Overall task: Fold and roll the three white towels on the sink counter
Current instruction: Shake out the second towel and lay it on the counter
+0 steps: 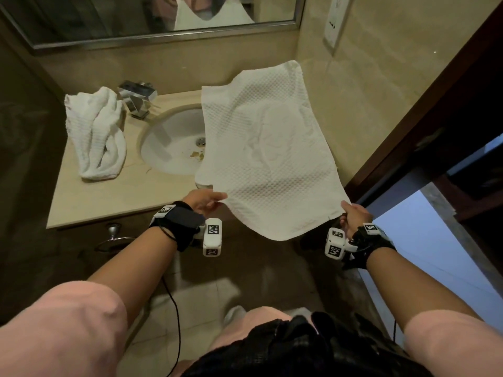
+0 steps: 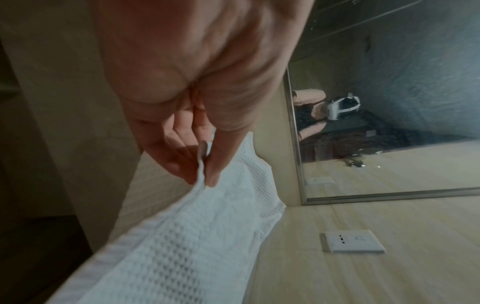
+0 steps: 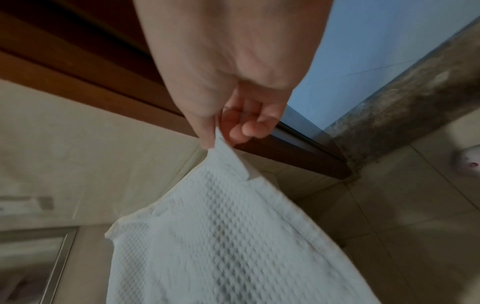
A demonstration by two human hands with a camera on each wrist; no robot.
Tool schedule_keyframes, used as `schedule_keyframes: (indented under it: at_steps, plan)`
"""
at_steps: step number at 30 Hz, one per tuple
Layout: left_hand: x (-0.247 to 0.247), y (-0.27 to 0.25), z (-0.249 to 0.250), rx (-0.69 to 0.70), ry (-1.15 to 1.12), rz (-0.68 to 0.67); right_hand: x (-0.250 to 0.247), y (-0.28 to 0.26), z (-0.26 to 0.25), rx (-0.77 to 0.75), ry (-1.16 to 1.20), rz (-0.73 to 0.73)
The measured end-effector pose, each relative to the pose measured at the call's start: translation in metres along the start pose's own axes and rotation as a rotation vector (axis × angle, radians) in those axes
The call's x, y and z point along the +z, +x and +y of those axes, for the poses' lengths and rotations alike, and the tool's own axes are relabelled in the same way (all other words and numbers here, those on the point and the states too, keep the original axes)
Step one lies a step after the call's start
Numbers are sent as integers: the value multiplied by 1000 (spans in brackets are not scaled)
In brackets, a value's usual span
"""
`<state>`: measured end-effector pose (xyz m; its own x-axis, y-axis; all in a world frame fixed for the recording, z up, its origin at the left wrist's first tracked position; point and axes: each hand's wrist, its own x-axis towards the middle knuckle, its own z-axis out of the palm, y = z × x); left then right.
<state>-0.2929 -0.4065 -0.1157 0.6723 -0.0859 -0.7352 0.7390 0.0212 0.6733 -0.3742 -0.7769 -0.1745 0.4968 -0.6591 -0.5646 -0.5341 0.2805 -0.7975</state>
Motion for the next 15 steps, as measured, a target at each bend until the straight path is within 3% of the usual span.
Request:
schedule_keyframes:
  at_steps: [6,11,15]
  plan:
    - [40,-7,7,149,67,50,-14,4,-18,-90,-190,-159]
    - [85,-15,15,218,58,86,-19,13,-36,-13,-290,-373]
    - [110,-10,22,182,0,204,-23,24,-40,84,-356,-397]
